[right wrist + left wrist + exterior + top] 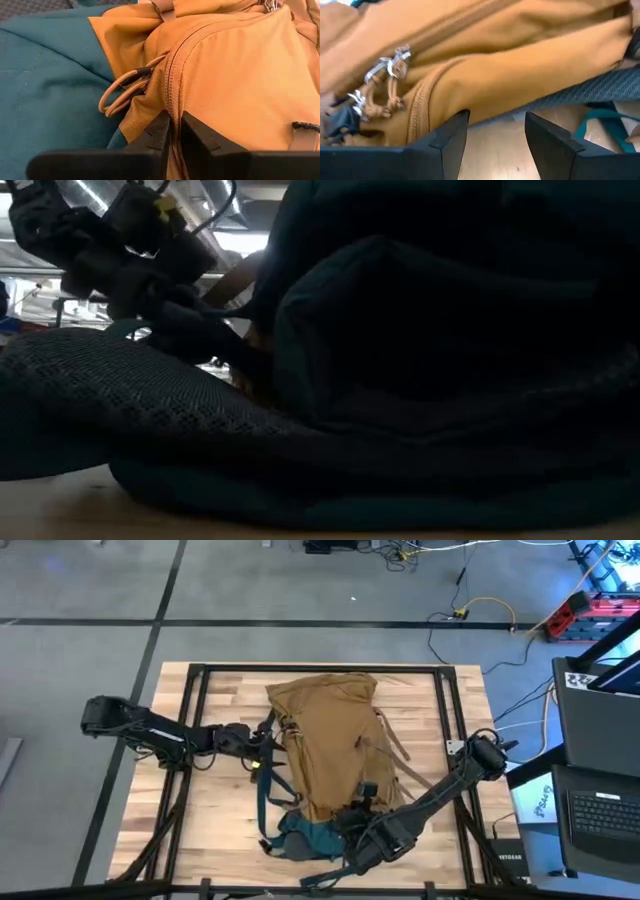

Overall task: Unpack backpack
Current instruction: Open the brown backpack

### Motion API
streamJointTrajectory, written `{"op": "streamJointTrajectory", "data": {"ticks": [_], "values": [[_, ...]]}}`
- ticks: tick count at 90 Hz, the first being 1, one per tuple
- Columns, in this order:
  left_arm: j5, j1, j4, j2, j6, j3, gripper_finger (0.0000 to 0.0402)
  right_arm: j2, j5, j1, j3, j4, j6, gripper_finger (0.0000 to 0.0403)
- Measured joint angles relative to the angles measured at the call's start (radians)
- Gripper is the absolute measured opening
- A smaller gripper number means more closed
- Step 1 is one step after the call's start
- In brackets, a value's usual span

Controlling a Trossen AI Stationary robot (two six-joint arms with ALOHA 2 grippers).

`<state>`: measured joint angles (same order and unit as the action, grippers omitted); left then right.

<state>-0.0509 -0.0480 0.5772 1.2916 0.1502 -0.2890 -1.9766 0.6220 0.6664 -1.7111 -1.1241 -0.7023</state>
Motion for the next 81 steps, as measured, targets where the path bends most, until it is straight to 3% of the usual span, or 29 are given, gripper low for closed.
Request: {"op": "streamJointTrajectory", "data": {"ticks": [17,34,53,62,81], "values": [[0.001,0.028,0.022,-0.028,0.049,0.0,0.0182,0.0,-0.013,0.002,-0.019,0.007,0.002,0.0026],[0.0,0.057,0.151,-0.029,0.093,-0.001,0.0182,0.0,-0.013,0.002,-0.019,0.006,-0.003,0.0026],[-0.011,0.055,0.11,-0.013,0.086,-0.001,0.0182,0.0,-0.005,0.002,-0.019,0.006,0.023,0.003],[-0.026,0.055,0.084,0.011,0.063,-0.001,0.0182,0.001,0.013,0.002,-0.025,0.009,0.036,0.0057],[-0.028,0.056,0.089,0.08,0.026,-0.001,0.0181,0.003,0.126,-0.006,-0.041,0.053,0.095,0.0152]]}}
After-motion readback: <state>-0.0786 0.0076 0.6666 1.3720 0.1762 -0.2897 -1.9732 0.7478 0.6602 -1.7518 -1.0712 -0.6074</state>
